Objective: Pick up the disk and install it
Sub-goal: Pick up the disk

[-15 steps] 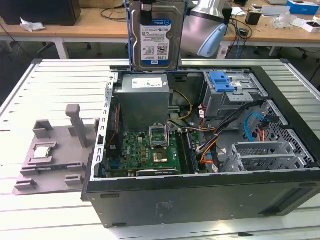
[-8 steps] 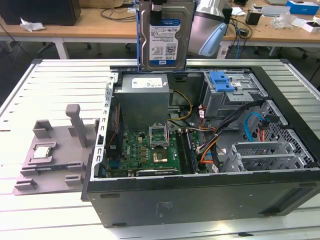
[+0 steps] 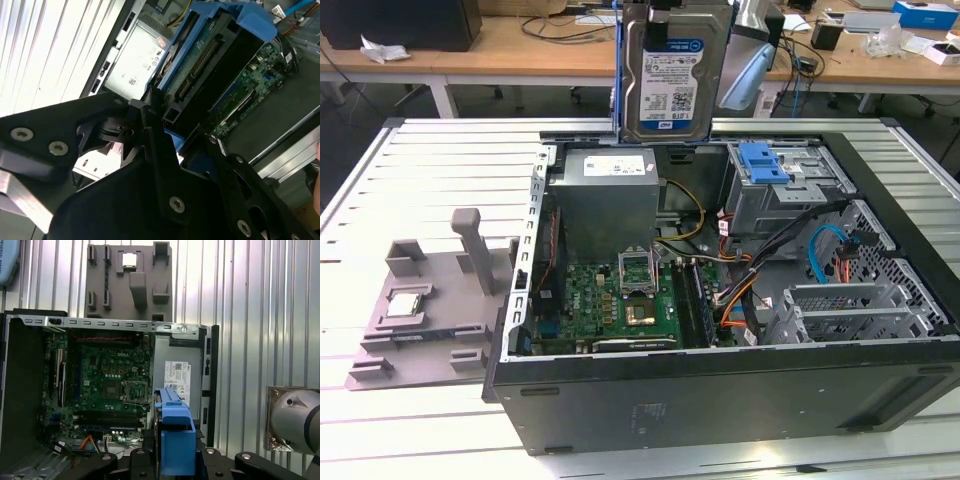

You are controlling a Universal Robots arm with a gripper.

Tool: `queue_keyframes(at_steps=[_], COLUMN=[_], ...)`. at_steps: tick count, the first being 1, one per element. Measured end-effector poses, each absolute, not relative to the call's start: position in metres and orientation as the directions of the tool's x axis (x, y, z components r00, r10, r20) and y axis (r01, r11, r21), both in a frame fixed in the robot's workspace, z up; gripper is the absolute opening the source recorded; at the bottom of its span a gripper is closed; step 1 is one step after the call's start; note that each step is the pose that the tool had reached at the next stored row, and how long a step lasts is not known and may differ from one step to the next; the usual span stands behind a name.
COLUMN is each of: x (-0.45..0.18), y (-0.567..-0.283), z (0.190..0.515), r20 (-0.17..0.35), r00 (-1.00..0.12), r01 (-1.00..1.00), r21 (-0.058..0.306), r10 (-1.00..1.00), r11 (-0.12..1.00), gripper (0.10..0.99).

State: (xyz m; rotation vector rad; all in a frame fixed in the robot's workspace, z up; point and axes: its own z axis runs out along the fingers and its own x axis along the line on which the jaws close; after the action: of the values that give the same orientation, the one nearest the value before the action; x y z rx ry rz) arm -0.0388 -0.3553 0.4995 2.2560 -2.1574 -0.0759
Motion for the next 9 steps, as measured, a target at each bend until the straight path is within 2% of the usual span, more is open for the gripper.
queue_keyframes(at_steps=[9], x=[-0.021], y=[-0.357], z=[0.498], r20=[-0.022], r00=[0.044], r01=[-0.998], r21=[0.047], r10=[-0.999], r11=[-0.045], gripper=[0.369])
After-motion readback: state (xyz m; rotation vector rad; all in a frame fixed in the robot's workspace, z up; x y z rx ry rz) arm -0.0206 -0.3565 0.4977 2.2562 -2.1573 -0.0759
